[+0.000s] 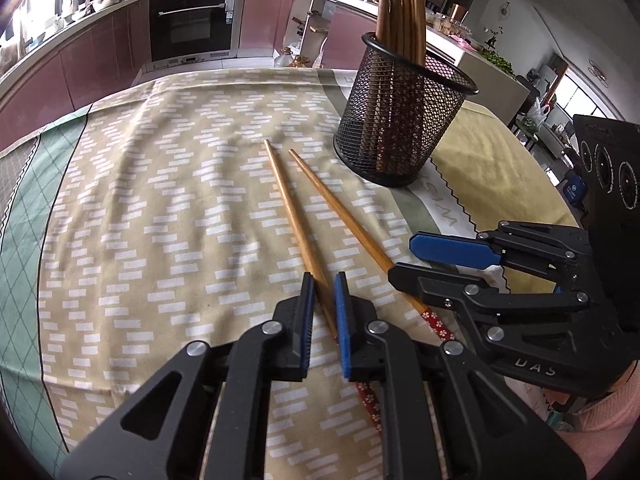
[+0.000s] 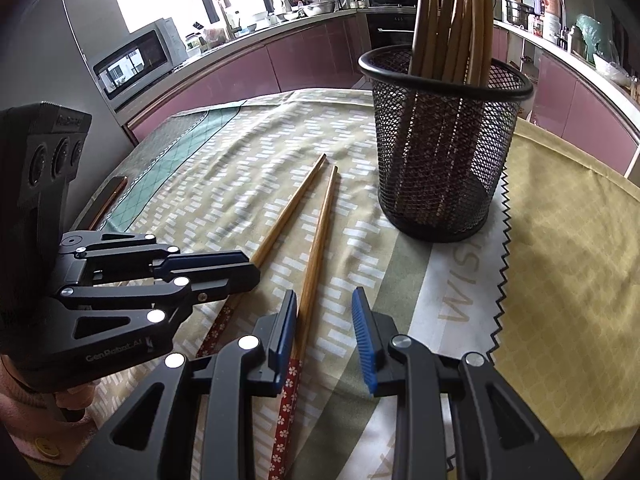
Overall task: Organize utensils
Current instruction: 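Return the left gripper to grasp a chopstick while the right gripper grasps another, then lift both held chopsticks upright toward the mesh cup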
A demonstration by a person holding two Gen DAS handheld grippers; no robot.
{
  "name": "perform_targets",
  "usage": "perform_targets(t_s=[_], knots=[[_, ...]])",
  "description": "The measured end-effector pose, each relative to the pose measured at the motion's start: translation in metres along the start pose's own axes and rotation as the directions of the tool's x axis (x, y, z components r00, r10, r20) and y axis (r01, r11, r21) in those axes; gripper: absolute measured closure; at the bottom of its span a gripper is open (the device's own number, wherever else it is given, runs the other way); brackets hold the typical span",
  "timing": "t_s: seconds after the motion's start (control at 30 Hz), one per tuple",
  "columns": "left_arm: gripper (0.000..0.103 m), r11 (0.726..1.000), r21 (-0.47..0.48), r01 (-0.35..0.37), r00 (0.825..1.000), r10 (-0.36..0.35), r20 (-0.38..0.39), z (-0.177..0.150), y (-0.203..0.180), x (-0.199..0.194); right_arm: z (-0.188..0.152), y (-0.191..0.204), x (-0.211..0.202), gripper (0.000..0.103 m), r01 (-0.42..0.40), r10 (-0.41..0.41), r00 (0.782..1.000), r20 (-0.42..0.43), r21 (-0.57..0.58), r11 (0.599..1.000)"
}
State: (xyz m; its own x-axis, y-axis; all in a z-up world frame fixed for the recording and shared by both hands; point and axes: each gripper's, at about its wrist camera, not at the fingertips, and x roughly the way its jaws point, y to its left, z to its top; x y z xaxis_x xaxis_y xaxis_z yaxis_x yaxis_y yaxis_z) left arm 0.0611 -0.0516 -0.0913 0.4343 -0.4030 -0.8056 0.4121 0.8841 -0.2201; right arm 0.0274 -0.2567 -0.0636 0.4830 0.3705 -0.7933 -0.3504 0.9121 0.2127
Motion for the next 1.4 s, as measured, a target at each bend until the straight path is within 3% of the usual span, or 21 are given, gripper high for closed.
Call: perform_targets(t_s=[0.53, 0.7, 1.4], knots=[[0.089, 0.999, 0.019, -0.04, 0.999, 0.04, -0.012, 0.022, 0.003, 0.013, 0.014, 0.003, 0.014, 0.086, 0.019, -0.019, 1.0, -0.011, -0.022, 1.0], [0.094, 0.999, 0.013, -0.043, 0.999, 0.044, -0.011, 0.031, 0.003, 0.019, 0.019, -0.001, 0.017, 0.094, 0.015, -0.015, 1.0, -0.011, -0.005, 1.0], [0.096, 1.0, -0.023, 0.0, 0.998, 0.001, 0.064, 0.022, 0.005, -0.013, 0.018, -0.013, -0.015, 0.097, -0.105, 0.102, 0.993, 0.059, 0.051, 0.993]])
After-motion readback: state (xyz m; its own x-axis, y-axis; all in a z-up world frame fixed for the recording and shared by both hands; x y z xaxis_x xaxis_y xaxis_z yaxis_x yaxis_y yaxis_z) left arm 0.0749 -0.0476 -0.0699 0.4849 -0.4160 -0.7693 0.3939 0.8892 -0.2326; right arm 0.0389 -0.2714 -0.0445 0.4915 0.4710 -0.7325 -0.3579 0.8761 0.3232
